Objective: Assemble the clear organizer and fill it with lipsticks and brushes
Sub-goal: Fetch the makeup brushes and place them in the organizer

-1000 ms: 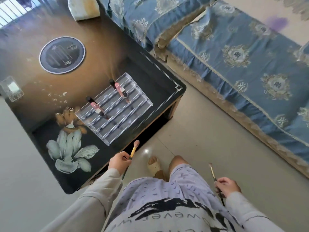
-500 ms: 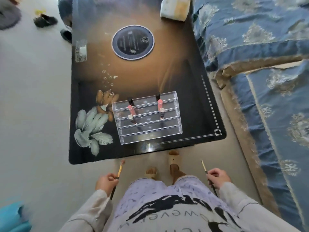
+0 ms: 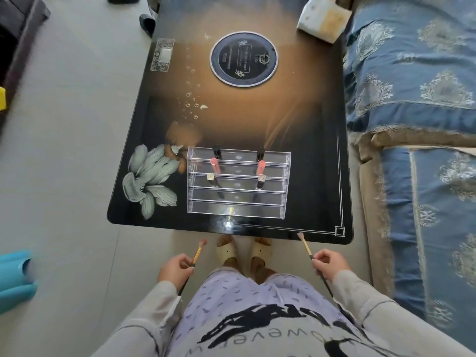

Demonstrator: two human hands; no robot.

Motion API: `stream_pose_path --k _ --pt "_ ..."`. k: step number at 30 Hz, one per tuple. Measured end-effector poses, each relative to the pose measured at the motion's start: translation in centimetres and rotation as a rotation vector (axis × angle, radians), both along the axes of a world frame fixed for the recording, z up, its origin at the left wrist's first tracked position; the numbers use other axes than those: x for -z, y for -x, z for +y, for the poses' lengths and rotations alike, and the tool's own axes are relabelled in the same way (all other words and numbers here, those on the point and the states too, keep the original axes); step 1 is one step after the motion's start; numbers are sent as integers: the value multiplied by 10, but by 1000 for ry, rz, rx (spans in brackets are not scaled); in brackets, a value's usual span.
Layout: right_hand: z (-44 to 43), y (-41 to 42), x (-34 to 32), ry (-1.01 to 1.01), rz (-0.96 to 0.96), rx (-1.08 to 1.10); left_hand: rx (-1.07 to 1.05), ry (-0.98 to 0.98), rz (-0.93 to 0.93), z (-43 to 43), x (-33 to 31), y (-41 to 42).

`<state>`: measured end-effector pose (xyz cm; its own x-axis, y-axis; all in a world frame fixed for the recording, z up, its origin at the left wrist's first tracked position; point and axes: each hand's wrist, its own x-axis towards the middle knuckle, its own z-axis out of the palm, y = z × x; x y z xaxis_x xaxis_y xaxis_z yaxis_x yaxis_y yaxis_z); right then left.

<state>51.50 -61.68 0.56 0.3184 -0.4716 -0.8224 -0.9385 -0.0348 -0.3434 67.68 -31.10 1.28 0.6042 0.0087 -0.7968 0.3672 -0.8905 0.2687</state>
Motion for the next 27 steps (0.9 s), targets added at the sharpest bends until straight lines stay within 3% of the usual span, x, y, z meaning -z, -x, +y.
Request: stream_pose_path --k 4,10,18,22,27 --pt "7 -18 -5 26 -7 -54 73 22 -2 -9 -2 -19" --pt "26 -75 -13 127 -74 -300 146 48 -3 -15 -5 -37" --pt "67 -158 1 387 -352 -671 206 71 55 7 -3 -42" --pt "82 -179 5 528 -536 -722 188 20 86 27 0 -42" --pt "86 -189 11 602 -575 -834 177 -18 95 47 7 -43"
